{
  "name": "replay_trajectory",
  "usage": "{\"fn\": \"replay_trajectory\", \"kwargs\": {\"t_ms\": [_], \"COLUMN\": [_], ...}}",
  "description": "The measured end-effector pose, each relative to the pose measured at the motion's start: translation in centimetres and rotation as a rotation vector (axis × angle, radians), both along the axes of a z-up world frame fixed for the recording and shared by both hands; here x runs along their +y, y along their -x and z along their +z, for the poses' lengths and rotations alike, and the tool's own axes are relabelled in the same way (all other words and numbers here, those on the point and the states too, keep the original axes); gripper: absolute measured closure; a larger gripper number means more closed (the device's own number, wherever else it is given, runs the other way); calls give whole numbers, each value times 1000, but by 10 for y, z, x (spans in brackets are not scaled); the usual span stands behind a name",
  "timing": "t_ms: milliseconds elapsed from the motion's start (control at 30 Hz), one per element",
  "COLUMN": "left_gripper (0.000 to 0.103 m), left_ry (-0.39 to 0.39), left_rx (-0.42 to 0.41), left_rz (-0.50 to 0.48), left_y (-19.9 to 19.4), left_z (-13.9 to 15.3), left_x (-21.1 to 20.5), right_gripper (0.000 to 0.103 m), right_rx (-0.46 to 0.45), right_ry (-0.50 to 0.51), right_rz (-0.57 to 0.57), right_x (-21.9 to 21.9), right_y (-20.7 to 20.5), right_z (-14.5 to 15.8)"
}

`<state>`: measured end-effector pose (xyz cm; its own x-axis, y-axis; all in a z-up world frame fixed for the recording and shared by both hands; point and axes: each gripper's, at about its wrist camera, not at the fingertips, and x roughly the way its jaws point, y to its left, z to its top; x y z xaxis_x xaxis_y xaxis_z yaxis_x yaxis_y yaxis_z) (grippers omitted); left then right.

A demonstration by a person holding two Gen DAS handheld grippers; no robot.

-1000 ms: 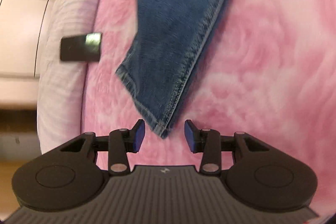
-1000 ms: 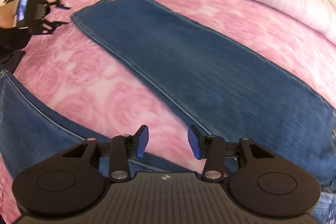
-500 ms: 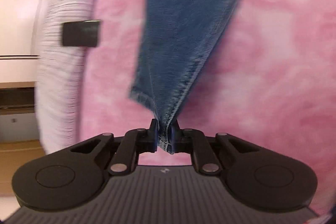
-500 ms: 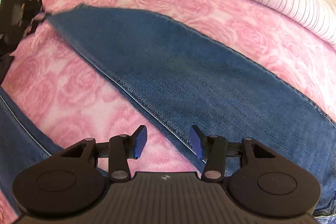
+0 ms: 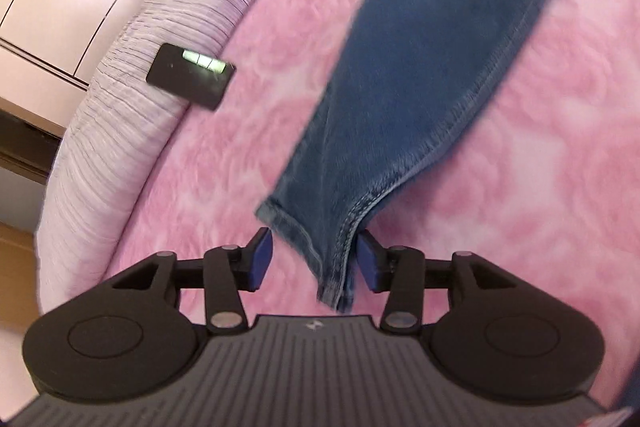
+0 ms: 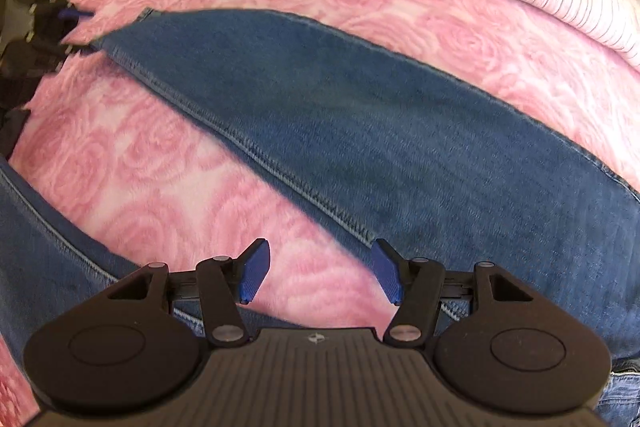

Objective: Fold clothes

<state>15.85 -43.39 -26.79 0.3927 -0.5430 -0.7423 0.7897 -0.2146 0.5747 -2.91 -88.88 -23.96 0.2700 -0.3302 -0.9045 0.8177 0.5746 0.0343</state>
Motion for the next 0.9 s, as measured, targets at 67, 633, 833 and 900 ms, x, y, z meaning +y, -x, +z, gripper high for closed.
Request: {"fn": "replay_trajectory", "kwargs": {"t_ms": [67, 633, 833, 900], "left_gripper": [52, 57, 96, 94], "left_ry": [-29, -54, 42, 70], "left_rx": [205, 512, 315, 287], "left_rz": [13, 364, 305, 305], "left_y": [-22, -123, -122, -127], "left_z": [11, -18, -4, 1], "left_x": [-10, -88, -93, -96], "right_gripper": [44, 44, 44, 44], "right_rx": [10, -11, -7, -6], "right_ry": [-3, -28, -52, -56], "right_rz": [10, -28, -53, -58], "right_x": [4, 6, 9, 10], "right_y": [0, -9, -3, -1], "right_z": [-3, -19, -23, -23]}}
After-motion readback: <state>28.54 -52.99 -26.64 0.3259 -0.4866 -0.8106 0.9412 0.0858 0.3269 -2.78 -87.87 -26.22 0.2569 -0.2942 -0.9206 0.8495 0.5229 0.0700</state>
